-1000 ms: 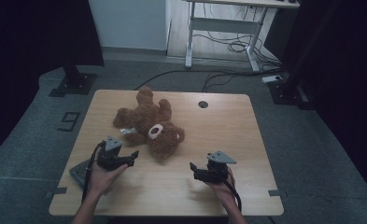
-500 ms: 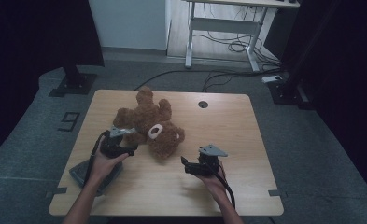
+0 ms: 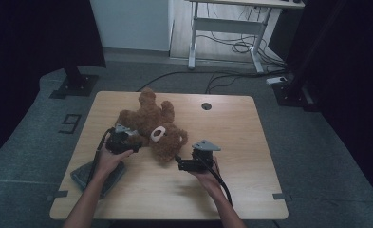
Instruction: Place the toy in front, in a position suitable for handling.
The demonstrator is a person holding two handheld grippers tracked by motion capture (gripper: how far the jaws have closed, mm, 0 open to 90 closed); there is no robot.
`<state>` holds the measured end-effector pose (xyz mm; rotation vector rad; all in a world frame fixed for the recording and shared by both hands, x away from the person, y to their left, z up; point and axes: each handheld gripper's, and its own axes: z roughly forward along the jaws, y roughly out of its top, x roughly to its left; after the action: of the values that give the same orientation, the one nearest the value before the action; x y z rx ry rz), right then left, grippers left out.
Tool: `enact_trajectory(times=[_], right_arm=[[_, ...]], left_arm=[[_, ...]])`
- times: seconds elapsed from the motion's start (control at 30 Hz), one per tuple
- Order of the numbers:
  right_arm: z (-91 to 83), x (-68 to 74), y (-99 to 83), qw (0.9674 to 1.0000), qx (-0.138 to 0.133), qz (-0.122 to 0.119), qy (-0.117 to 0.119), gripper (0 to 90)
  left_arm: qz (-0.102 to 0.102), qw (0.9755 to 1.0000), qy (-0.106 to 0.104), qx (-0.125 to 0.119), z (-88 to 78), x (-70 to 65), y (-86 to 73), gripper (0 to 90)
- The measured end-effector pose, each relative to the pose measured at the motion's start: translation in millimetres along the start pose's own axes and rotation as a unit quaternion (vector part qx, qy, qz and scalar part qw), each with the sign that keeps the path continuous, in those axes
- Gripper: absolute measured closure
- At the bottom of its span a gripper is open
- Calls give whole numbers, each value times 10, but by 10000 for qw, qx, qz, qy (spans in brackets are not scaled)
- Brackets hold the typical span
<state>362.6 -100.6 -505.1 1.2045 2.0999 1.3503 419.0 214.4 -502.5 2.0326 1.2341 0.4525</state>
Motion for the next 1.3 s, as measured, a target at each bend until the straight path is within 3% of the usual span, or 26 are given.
enact_trajectory(times=[0.17,0.37,0.67,0.83,0.97,1.07,1.1,1.2,1.23,1.3], right_arm=[[134,46,18,9999,85,-43,-36,10],[301,119,36,9997,191,112,66,0],[576,204,63,9986,350,262,-285,0],[641,208,71,9985,404,268,-237,0],[645,221,79,9989,375,218,-191,0],[657,216,83,9989,380,208,-173,0],[663,213,82,9989,390,212,-164,0],[703,204,82,9989,429,153,-141,10],[703,204,82,9989,429,153,-141,10],[734,193,86,9986,461,190,-146,14]], left_arm=[[42,10000,22,17,36,-4,2,261],[78,9999,92,26,73,-1,4,288],[8,9999,131,48,125,43,13,293],[-100,9995,282,-55,84,126,6,234],[-246,9992,287,96,170,201,-4,190],[-197,9993,173,262,278,183,-13,194],[-148,9993,153,299,303,164,-13,200],[-50,9995,97,281,339,106,-15,348],[-21,9995,68,305,343,95,-15,348],[1,9993,35,370,341,78,-16,492]])
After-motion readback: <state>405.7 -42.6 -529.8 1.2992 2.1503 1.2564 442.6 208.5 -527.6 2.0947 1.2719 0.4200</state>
